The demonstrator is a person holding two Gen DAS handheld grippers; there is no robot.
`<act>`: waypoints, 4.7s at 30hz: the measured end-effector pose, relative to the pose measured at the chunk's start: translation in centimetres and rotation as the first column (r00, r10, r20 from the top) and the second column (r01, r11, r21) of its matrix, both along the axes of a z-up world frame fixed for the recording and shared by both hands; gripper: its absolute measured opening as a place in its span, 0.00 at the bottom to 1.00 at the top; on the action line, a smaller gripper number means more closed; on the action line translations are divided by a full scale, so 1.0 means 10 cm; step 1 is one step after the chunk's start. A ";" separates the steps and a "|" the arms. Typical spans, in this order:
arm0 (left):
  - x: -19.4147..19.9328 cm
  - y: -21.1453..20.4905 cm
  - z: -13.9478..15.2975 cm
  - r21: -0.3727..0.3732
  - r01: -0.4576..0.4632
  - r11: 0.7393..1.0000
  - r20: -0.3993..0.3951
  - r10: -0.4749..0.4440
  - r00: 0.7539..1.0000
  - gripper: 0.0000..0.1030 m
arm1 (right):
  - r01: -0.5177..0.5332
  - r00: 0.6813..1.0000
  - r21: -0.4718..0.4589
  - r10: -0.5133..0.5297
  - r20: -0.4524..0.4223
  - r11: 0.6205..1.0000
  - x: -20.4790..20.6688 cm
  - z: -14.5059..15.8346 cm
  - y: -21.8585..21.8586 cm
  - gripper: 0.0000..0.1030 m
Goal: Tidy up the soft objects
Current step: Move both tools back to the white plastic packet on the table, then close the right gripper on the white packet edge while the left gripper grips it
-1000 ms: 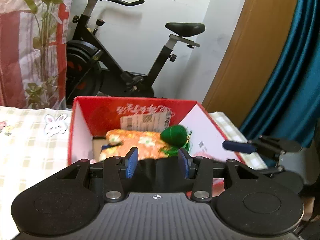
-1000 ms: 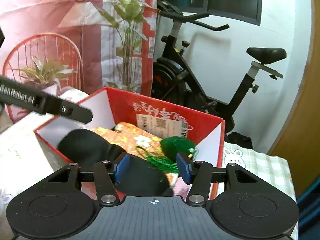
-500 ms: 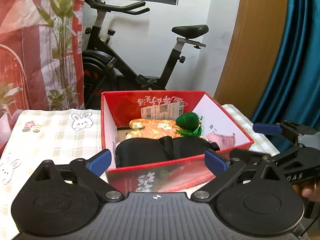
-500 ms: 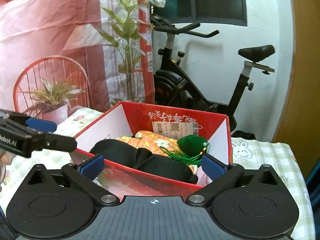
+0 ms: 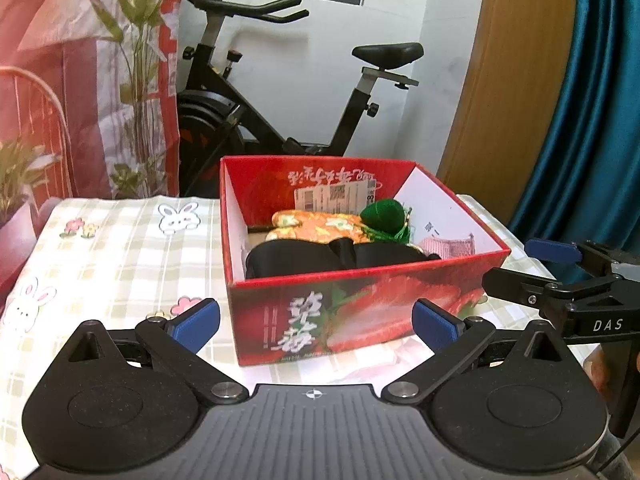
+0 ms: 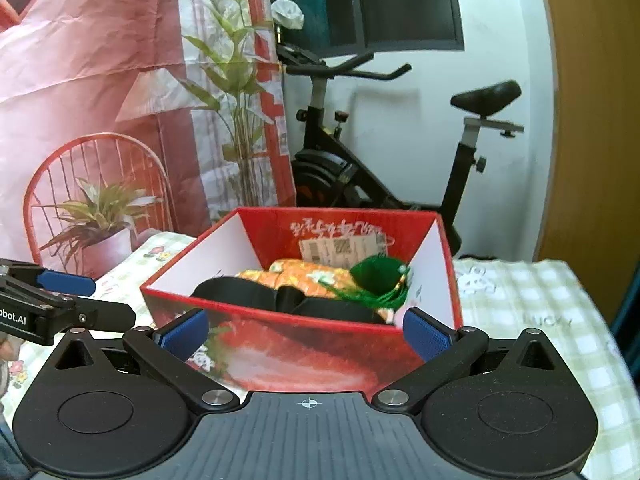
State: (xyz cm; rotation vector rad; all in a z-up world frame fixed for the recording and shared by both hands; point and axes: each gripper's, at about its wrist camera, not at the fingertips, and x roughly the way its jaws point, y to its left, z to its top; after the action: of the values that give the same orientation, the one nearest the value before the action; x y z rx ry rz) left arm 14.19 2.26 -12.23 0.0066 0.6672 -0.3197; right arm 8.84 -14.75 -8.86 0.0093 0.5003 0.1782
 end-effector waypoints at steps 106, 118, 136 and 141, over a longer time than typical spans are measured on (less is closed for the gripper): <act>0.37 0.04 -1.26 -0.318 -0.027 0.948 -0.404 -0.110 0.908 0.56 | 0.041 0.899 0.219 0.059 -0.434 0.975 0.30 -1.07 -0.11 0.59; 0.34 0.05 -1.13 -0.347 -0.014 0.938 -0.371 -0.124 0.920 0.42 | 0.063 0.912 0.294 0.065 -0.405 0.954 0.24 -0.99 -0.15 0.31; 0.00 0.11 -0.97 -0.318 0.035 0.947 -0.314 -0.140 0.939 0.42 | 0.035 0.931 0.309 0.082 -0.357 0.951 -0.18 -0.85 -0.07 0.26; -0.10 0.07 -1.12 -0.288 0.038 0.957 -0.330 -0.136 0.934 0.42 | 0.011 0.929 0.276 0.092 -0.358 0.961 -0.27 -0.93 -0.01 0.27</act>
State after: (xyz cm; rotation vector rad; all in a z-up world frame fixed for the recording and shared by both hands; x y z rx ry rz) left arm 13.17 2.95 -23.46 -0.2959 0.9696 -0.5064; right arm 6.10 -14.87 -18.16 0.3087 0.8488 0.2883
